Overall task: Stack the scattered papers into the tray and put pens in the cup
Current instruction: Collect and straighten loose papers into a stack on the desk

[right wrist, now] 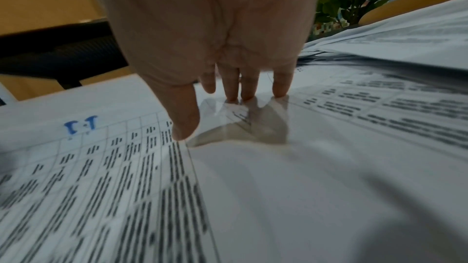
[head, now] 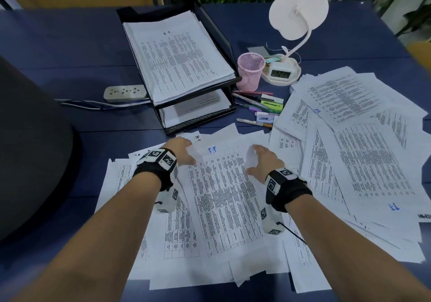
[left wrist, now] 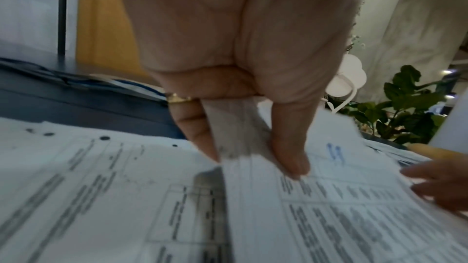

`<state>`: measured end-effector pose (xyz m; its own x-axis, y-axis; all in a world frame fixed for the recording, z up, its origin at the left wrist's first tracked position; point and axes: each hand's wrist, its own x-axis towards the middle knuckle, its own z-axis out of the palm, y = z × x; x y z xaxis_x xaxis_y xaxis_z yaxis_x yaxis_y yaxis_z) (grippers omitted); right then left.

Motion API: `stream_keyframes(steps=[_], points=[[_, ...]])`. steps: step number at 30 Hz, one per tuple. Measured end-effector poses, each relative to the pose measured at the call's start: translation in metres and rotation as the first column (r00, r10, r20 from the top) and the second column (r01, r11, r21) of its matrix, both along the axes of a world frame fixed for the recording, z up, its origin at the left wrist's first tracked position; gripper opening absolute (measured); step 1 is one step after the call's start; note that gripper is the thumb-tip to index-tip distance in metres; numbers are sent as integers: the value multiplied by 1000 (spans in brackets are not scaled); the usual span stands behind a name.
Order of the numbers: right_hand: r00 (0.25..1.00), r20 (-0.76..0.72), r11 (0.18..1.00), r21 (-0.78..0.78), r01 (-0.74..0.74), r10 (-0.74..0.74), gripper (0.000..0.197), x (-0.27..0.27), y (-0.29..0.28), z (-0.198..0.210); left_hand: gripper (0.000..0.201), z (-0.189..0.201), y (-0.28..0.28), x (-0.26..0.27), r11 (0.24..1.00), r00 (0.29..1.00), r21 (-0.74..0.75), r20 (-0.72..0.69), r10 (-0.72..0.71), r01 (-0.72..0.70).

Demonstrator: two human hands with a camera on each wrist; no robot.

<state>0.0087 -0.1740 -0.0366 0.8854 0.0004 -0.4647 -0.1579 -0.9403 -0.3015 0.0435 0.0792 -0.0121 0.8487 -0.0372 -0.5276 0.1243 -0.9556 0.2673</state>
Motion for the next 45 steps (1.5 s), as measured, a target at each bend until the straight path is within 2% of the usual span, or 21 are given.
stream_keyframes(steps=[2, 5, 7, 9, 11, 12, 14, 15, 17, 20, 22, 25, 29, 32, 34, 38, 41, 42, 45], points=[[994, 54, 992, 89, 91, -96, 78, 6, 1, 3, 60, 6, 7, -4, 999, 999, -35, 36, 9, -8], [933, 172, 930, 249, 269, -316, 99, 16, -2, 10, 53, 21, 18, -9, 998, 997, -61, 81, 14, -9], [888, 167, 852, 404, 334, -428, 110, 22, -5, 16, 52, 35, 27, -9, 997, 993, -82, 118, 19, -9], [853, 102, 728, 578, 367, -512, 112, 26, -6, 23, 49, 45, 41, -8, 994, 989, -103, 140, 51, -36], [847, 17, 618, 691, 375, -532, 95, 27, -5, 28, 49, 50, 57, -5, 981, 982, -167, 141, 122, -97], [855, 1, 597, 716, 361, -518, 77, 28, -4, 28, 50, 51, 64, -4, 970, 978, -208, 137, 157, -126], [878, 31, 622, 718, 313, -477, 38, 30, 0, 26, 49, 51, 70, -3, 953, 977, -262, 100, 186, -154], [888, 54, 653, 698, 294, -457, 27, 31, 3, 24, 47, 51, 70, -3, 952, 982, -266, 76, 176, -150], [890, 73, 684, 669, 291, -450, 23, 34, 9, 20, 50, 44, 65, -6, 967, 992, -226, 22, 122, -114], [866, 89, 657, 691, 302, -491, 23, 38, 14, 19, 72, 26, 57, -12, 991, 998, -130, -52, 32, -39], [855, 77, 619, 723, 306, -513, 23, 42, 15, 22, 79, 17, 56, -16, 993, 998, -109, -61, 35, -42], [834, 52, 529, 794, 299, -549, 26, 49, 16, 28, 70, 15, 58, -16, 991, 996, -100, 21, 87, -84], [820, 12, 427, 858, 286, -573, 31, 55, 26, 38, 53, 29, 57, -7, 981, 992, -180, 93, 85, -68], [812, 8, 380, 886, 265, -583, 21, 57, 40, 48, 52, 41, 55, -3, 973, 989, -220, 110, 100, -74], [813, -21, 342, 901, 268, -582, 12, 54, 44, 56, 44, 46, 55, -2, 958, 983, -274, 135, 124, -83], [899, -133, 446, 832, 331, -418, 44, 46, 35, 57, 16, 62, 59, -3, 901, 961, -415, 172, 216, -128], [916, -185, 615, 691, 379, -357, 46, 38, 28, 51, 20, 71, 60, -2, 849, 950, -512, 182, 252, -127], [913, -185, 627, 677, 386, -363, 45, 36, 28, 49, 23, 73, 58, -1, 824, 939, -549, 192, 284, -137], [898, -209, 520, 755, 399, -386, 36, 31, 27, 52, 35, 76, 54, -3, 733, 841, -653, 277, 465, -190]])
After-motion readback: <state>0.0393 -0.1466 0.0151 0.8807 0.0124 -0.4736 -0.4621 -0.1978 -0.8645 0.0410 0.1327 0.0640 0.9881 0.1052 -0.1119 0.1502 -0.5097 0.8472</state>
